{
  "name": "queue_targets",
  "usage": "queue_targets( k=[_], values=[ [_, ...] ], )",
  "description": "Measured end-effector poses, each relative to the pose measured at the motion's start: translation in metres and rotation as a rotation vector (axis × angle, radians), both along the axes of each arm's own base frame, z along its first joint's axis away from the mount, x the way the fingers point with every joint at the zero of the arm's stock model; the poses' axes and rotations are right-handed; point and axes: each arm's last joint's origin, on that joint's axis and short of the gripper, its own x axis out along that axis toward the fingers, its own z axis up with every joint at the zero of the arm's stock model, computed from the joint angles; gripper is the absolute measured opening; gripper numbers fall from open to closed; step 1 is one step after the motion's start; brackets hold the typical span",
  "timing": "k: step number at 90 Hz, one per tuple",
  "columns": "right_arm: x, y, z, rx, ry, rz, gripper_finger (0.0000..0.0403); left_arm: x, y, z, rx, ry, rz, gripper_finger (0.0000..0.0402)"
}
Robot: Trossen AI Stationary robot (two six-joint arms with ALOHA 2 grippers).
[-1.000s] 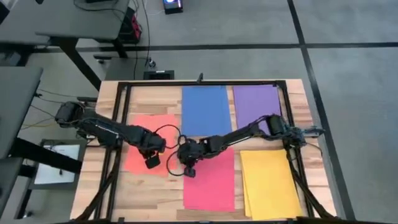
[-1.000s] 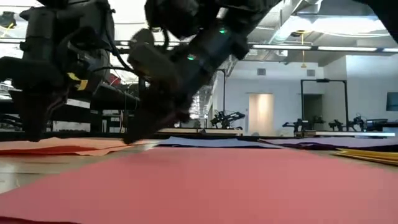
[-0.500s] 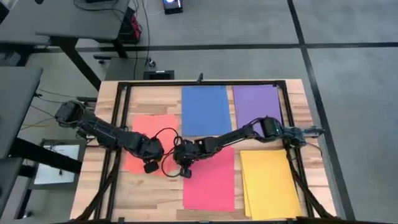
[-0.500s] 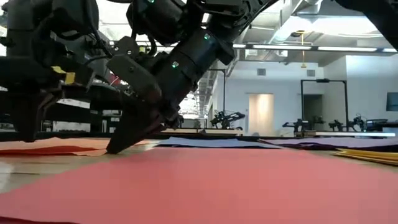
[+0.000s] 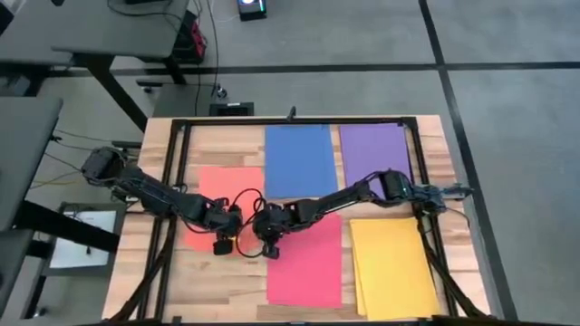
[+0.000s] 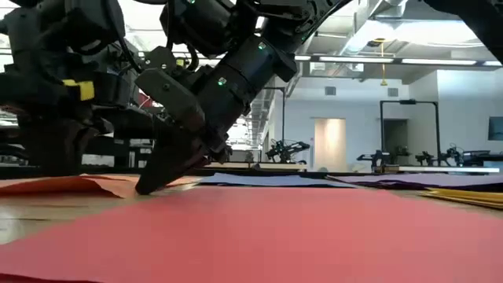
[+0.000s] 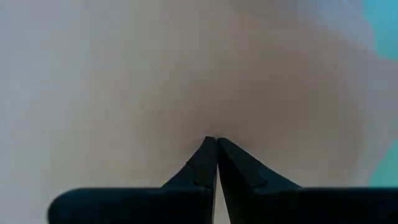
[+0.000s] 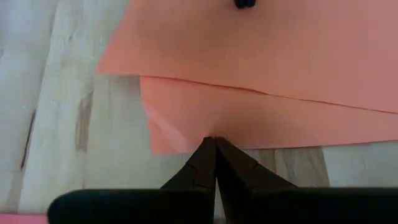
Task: Organize paper
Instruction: Move the light orange papers to the middle left of the table
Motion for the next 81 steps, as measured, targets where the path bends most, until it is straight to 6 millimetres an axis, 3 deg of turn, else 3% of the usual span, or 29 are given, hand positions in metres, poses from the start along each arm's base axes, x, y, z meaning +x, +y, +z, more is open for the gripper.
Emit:
queue_targets(
  k=[19, 32, 81],
  values=[
    [-0.0007, 0.0013, -0.0004, 0.001, 0.007, -0.002, 0.0000, -0.0015, 0.0003, 0.0002, -0.075, 0.014, 0.239, 0.0000],
    [-0.0013, 0.0020, -0.0011, 0.001, 0.013, 0.000, 0.0000, 0.0009, -0.0012, 0.0050, -0.121, 0.017, 0.312, 0.0000],
    [0.0005, 0.0027, -0.0006, 0.014, -0.012, 0.020, 0.0000, 0.0067, 0.0018, 0.0021, -0.014, -0.068, 0.066, 0.0000]
  ],
)
